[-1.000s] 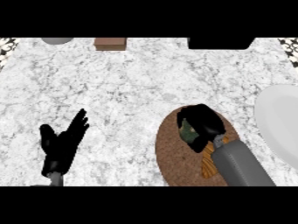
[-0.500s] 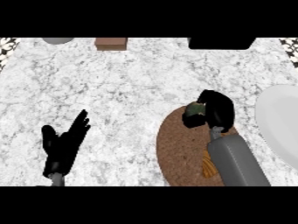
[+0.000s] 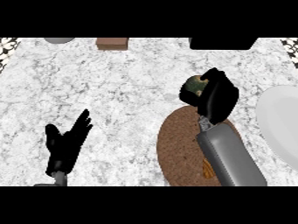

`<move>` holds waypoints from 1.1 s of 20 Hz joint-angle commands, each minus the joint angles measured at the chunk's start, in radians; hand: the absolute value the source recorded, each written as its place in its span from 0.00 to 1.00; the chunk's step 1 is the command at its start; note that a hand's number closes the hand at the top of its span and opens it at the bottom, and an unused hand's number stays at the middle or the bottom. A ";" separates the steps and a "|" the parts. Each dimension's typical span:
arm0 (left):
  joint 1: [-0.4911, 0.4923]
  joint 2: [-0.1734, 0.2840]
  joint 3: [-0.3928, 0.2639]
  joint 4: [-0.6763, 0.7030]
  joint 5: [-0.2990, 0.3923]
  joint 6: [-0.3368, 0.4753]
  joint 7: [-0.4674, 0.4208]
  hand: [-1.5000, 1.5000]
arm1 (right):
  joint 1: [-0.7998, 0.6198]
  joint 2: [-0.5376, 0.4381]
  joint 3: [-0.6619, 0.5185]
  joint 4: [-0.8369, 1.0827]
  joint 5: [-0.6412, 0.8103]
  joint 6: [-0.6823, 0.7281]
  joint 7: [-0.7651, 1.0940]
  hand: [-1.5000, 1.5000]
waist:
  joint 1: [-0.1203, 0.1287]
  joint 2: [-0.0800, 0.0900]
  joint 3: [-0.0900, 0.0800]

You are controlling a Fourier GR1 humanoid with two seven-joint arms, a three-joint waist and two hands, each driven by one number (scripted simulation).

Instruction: Pick the squash from the placemat and place it in the plate

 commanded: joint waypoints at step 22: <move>0.001 0.014 0.024 -0.016 0.005 -0.016 -0.002 0.50 | 0.278 -0.294 -0.468 0.017 -0.205 -0.594 -0.190 1.00 | -0.003 0.007 0.003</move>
